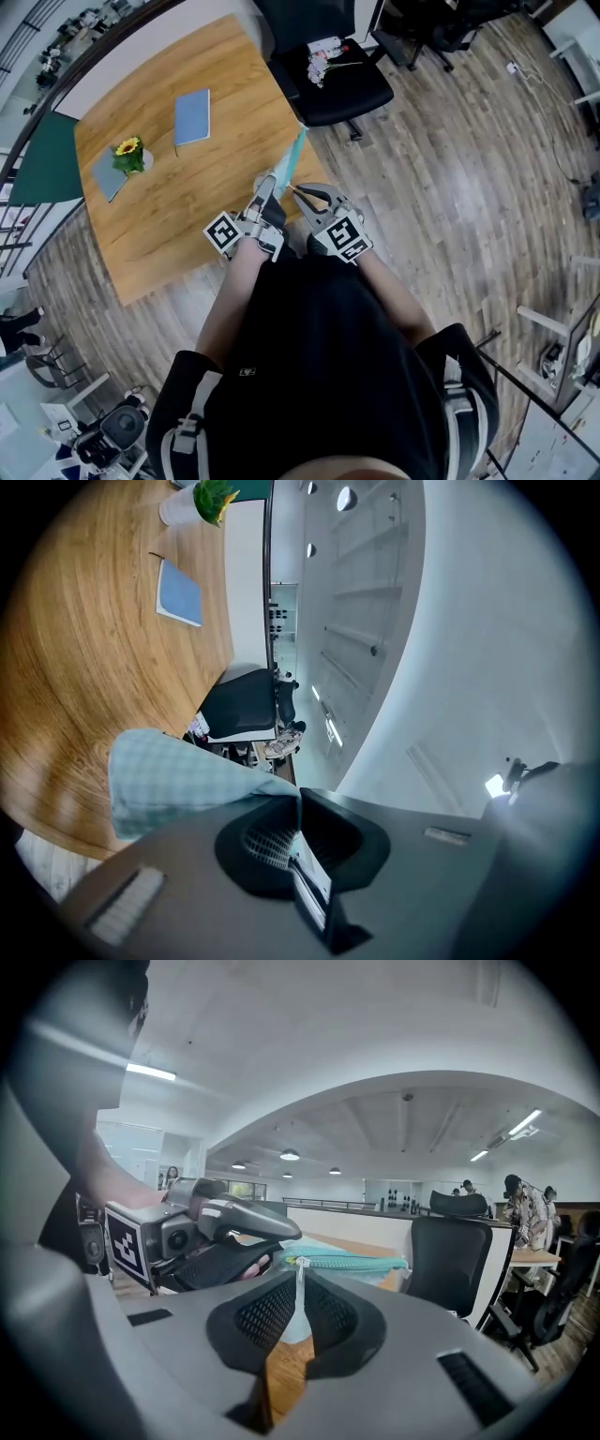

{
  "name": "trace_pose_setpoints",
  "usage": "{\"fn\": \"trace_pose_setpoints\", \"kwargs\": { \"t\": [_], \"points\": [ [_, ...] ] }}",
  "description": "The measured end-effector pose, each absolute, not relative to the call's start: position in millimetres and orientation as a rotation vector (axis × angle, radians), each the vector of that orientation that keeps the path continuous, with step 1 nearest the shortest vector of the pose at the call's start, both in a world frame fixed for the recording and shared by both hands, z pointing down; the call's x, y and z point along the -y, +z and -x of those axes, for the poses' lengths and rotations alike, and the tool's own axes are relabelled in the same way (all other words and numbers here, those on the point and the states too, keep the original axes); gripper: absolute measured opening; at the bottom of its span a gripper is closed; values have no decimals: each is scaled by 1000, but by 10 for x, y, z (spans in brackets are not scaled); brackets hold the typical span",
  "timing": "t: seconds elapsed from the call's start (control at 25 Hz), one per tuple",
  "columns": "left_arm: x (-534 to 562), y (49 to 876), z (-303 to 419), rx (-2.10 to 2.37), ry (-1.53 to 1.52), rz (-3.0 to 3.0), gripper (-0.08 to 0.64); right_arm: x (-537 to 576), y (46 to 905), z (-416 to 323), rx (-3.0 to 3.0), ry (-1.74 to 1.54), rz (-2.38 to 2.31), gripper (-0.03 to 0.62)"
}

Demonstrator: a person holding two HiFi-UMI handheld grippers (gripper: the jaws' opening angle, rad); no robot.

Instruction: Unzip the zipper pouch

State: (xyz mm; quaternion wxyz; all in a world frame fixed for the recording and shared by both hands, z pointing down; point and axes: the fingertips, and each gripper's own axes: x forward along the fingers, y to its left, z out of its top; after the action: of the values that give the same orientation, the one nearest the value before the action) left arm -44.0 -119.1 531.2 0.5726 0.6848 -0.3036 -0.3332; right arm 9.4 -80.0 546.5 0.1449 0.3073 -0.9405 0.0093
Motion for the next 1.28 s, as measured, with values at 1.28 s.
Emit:
{"fn": "trace_pose_setpoints", "kwargs": {
  "t": [1.28],
  "points": [
    [1164,5333,346,728,-763,-1595,5,982,5430,-204,2706,6,-922,15]
  ]
}}
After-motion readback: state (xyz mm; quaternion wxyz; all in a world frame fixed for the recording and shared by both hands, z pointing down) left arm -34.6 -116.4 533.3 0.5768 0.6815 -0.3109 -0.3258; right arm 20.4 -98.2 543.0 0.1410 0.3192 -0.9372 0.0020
